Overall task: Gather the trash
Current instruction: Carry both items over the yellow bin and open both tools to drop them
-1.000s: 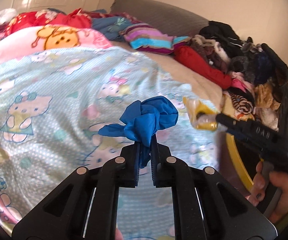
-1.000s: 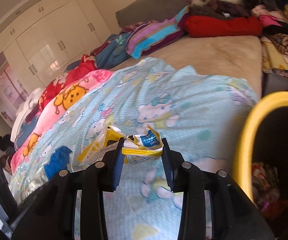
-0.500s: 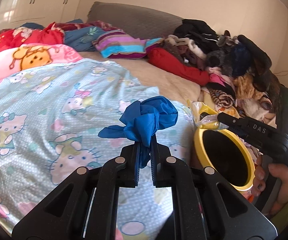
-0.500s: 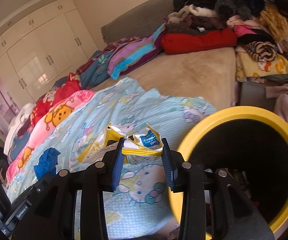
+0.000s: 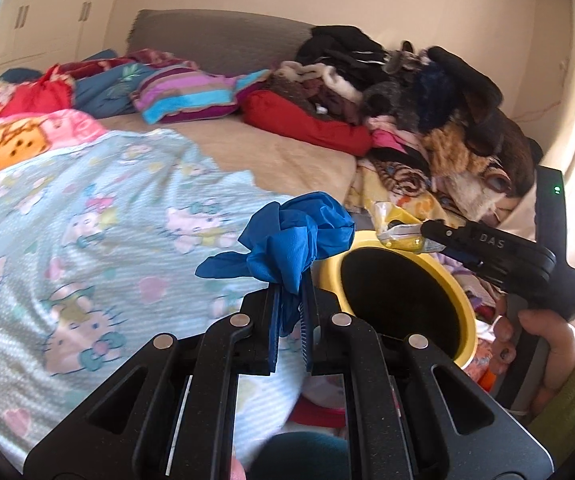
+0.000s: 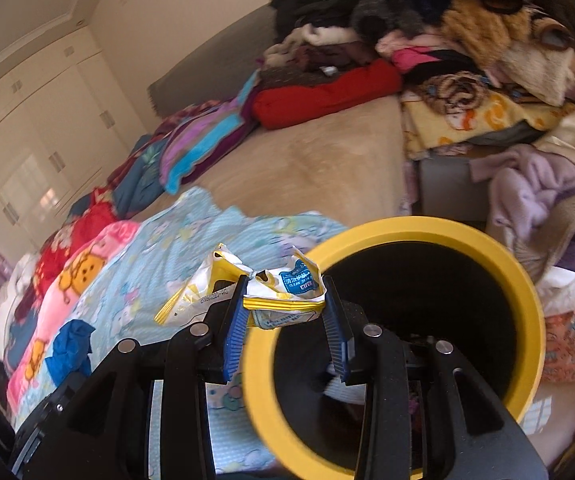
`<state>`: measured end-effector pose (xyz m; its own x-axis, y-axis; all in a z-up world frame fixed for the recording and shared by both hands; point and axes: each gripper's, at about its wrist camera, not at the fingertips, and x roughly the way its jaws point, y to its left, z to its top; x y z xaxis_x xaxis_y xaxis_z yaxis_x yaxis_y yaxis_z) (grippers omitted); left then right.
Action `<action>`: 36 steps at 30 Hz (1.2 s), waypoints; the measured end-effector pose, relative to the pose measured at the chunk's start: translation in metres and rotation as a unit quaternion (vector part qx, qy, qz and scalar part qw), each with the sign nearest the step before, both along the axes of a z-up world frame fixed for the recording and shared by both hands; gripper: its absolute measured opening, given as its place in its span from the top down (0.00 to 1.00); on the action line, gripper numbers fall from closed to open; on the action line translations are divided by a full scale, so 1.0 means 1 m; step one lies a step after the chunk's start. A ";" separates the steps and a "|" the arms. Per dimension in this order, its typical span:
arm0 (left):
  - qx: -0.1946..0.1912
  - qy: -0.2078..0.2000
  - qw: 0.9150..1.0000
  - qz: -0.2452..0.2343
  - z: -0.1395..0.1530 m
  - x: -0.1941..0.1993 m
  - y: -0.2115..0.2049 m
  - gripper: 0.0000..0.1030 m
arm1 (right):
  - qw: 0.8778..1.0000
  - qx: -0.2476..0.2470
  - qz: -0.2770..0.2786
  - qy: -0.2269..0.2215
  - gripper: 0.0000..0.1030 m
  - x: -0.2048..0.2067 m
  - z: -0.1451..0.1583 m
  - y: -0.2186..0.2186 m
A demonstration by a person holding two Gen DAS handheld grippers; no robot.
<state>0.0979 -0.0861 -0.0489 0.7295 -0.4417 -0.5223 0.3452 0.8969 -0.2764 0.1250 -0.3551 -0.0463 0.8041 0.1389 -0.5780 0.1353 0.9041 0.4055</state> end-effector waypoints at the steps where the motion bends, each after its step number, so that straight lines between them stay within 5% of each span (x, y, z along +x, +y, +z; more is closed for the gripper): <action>1: 0.003 -0.002 1.000 -0.008 0.001 0.000 -0.008 0.96 | 1.000 0.002 -0.010 0.001 0.67 -0.003 0.000 -0.008; 21: 0.040 0.015 0.993 -0.110 -0.009 0.021 -0.120 0.95 | 0.994 -0.015 -0.103 0.027 0.67 -0.029 -0.016 -0.097; 25: 0.048 0.026 0.990 -0.126 -0.018 0.031 -0.137 0.95 | 0.993 0.000 -0.113 0.044 0.58 -0.030 -0.024 -0.107; 27: 0.050 0.031 0.989 -0.137 -0.023 0.037 -0.145 0.88 | 0.991 0.019 -0.126 0.042 0.43 -0.033 -0.026 -0.113; 29: 0.059 0.035 0.988 -0.139 -0.029 0.044 -0.152 0.54 | 0.989 0.034 -0.135 0.042 0.42 -0.037 -0.027 -0.119; 33: 0.063 0.046 0.986 -0.147 -0.035 0.051 -0.156 0.41 | 0.989 0.039 -0.136 0.045 0.39 -0.041 -0.022 -0.124; 35: 0.066 0.041 0.987 -0.143 -0.033 0.049 -0.153 0.12 | 0.990 0.032 -0.128 0.048 0.34 -0.043 -0.016 -0.122; 36: 0.064 0.037 0.988 -0.139 -0.031 0.047 -0.149 0.10 | 0.991 0.026 -0.124 0.050 0.33 -0.046 -0.013 -0.118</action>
<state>0.1450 -0.2350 -0.0803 0.5470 -0.5455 -0.6350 0.5656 0.8000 -0.2000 0.0790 -0.4731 -0.0588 0.7559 -0.0233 -0.6543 0.3924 0.8161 0.4242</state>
